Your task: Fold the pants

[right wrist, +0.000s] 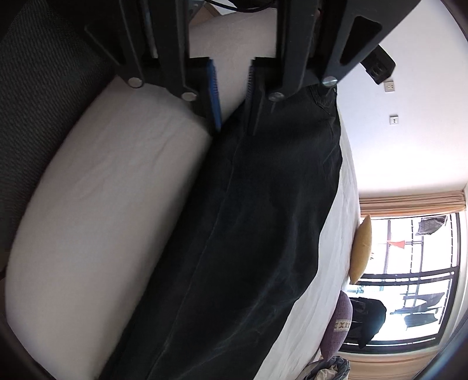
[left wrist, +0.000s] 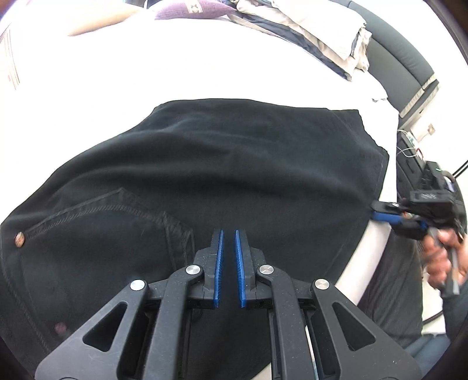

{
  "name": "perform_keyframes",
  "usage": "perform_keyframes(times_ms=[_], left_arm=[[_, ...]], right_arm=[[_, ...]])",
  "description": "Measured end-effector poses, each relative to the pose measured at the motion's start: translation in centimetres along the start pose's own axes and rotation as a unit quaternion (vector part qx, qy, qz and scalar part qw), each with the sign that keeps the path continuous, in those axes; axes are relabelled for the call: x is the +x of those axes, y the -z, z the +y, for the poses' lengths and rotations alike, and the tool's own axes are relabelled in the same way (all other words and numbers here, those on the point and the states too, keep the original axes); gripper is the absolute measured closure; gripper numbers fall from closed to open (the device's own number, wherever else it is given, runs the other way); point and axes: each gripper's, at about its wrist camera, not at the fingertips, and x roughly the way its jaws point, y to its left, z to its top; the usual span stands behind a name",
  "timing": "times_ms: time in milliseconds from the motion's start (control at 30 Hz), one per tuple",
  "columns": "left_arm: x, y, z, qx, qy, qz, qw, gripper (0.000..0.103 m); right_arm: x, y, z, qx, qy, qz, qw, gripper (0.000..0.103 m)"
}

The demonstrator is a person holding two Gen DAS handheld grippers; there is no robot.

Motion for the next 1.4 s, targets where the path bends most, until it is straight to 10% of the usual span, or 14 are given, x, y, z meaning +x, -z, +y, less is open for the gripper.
perform_keyframes(times_ms=[100, 200, 500, 533, 600, 700, 933, 1067, 1200, 1333, 1400], left_arm=[[2.2, -0.1, 0.1, -0.005, -0.004, 0.028, 0.9996, 0.095], [2.7, 0.3, 0.3, -0.015, -0.001, 0.022, 0.9996, 0.095], [2.6, 0.9, 1.1, -0.024, 0.006, 0.02, 0.9995, 0.095], [2.5, 1.1, 1.1, -0.022, 0.005, 0.019, 0.9996, 0.095], [2.2, 1.6, 1.4, -0.024, 0.01, 0.016, 0.9995, 0.095], [1.9, 2.4, 2.5, -0.034, 0.032, 0.01, 0.9988, 0.095], [0.0, 2.1, 2.4, -0.025, 0.019, 0.006, 0.9995, 0.095], [-1.9, -1.7, 1.6, -0.009, 0.032, -0.034, 0.9989, 0.095], [0.1, -6.9, 0.3, 0.019, 0.05, -0.033, 0.998, 0.095], [5.5, -10.1, 1.9, 0.021, 0.023, 0.022, 0.9993, 0.095], [6.5, -10.7, 3.8, -0.011, 0.056, 0.024, 0.9981, 0.095]], right_arm=[[-3.3, -0.1, 2.6, -0.064, 0.044, -0.041, 0.996, 0.066], [-4.0, -1.3, 6.9, -0.128, -0.005, -0.061, 0.99, 0.066], [14.2, -1.0, 18.3, -0.246, -0.108, 0.126, 0.955, 0.066], [16.0, -1.4, 18.1, -0.25, -0.09, 0.133, 0.955, 0.067], [17.4, -3.2, 16.2, -0.237, -0.06, 0.111, 0.963, 0.103], [15.4, -6.4, 11.6, -0.142, -0.103, 0.071, 0.982, 0.103], [3.6, -11.4, 3.5, -0.033, -0.036, -0.119, 0.992, 0.095], [4.2, -9.3, 8.9, -0.129, -0.09, -0.064, 0.986, 0.063], [9.7, -7.2, 12.4, -0.199, -0.11, 0.029, 0.973, 0.061], [10.1, -11.5, 7.7, -0.111, -0.112, 0.003, 0.988, 0.102], [7.3, -13.9, 4.8, -0.076, -0.107, -0.048, 0.99, 0.103]])
